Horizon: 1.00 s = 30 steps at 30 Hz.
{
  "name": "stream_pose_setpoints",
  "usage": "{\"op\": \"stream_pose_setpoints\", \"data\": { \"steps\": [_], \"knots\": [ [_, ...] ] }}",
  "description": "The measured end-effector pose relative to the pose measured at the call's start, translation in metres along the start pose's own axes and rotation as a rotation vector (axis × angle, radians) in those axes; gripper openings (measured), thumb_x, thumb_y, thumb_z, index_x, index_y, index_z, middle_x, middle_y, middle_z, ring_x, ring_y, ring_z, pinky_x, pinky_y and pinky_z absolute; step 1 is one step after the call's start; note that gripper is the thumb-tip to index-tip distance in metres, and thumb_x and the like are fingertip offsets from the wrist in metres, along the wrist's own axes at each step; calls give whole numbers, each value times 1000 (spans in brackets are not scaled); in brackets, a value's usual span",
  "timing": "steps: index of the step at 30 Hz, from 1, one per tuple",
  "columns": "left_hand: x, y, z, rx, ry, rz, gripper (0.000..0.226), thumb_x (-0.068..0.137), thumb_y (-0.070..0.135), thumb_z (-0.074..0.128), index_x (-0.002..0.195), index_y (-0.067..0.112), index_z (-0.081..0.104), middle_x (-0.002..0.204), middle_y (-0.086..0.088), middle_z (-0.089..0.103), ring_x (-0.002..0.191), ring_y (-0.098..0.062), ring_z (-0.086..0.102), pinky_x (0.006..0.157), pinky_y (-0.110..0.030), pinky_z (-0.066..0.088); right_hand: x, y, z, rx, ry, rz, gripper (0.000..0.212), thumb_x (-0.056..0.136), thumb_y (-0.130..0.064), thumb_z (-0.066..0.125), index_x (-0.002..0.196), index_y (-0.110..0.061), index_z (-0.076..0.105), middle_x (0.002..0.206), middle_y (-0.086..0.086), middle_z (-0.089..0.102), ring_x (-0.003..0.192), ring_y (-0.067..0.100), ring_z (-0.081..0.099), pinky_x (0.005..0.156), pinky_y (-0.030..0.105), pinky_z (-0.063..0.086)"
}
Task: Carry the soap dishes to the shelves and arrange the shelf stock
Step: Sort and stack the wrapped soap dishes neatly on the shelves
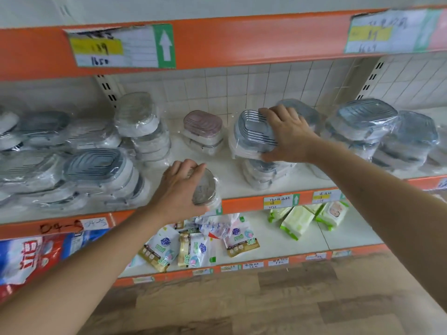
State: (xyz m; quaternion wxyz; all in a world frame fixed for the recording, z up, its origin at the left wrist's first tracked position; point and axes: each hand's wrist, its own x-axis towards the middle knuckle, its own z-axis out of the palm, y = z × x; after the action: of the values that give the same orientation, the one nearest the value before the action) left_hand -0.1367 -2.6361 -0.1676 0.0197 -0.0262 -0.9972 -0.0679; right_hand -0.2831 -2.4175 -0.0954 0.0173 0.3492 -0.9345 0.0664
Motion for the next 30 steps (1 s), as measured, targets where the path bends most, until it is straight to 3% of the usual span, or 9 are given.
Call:
{"op": "stream_pose_setpoints", "data": {
  "steps": [2,6,15,21,30],
  "knots": [
    [-13,-4,-3,-28,-14,0,99,69,52,75,148,11,31,130,-8,37,119,-25,33,102,-42,34,-8,-15,3,4,-9,13,98,71,-37,76,148,-16,20,143,9,30,130,29,27,107,42,25],
    [-44,-13,-11,-21,-15,-3,102,71,59,70,150,15,23,134,-2,33,121,-19,27,104,-40,32,-25,-45,13,26,-43,55,97,70,-36,77,147,-17,22,142,8,30,129,28,27,105,41,26],
    [-126,-70,-53,-28,50,9,92,70,60,66,142,9,38,137,-5,44,125,-23,37,105,-41,33,-30,-160,23,139,-97,54,97,70,-39,77,147,-17,22,141,6,30,130,26,26,104,40,28],
    [-181,-136,-78,-76,-12,-190,94,70,52,76,147,19,33,133,-9,29,129,-24,29,112,-33,26,-7,-243,24,167,-125,-32,95,72,-41,74,145,-12,21,141,7,31,132,25,25,104,37,25],
    [-201,-199,-95,46,-2,-363,99,70,57,73,147,12,30,135,-3,34,126,-20,33,107,-31,26,48,-301,31,79,-77,-125,91,73,-45,70,144,-9,24,137,10,31,126,29,28,105,40,24]
  ]
}}
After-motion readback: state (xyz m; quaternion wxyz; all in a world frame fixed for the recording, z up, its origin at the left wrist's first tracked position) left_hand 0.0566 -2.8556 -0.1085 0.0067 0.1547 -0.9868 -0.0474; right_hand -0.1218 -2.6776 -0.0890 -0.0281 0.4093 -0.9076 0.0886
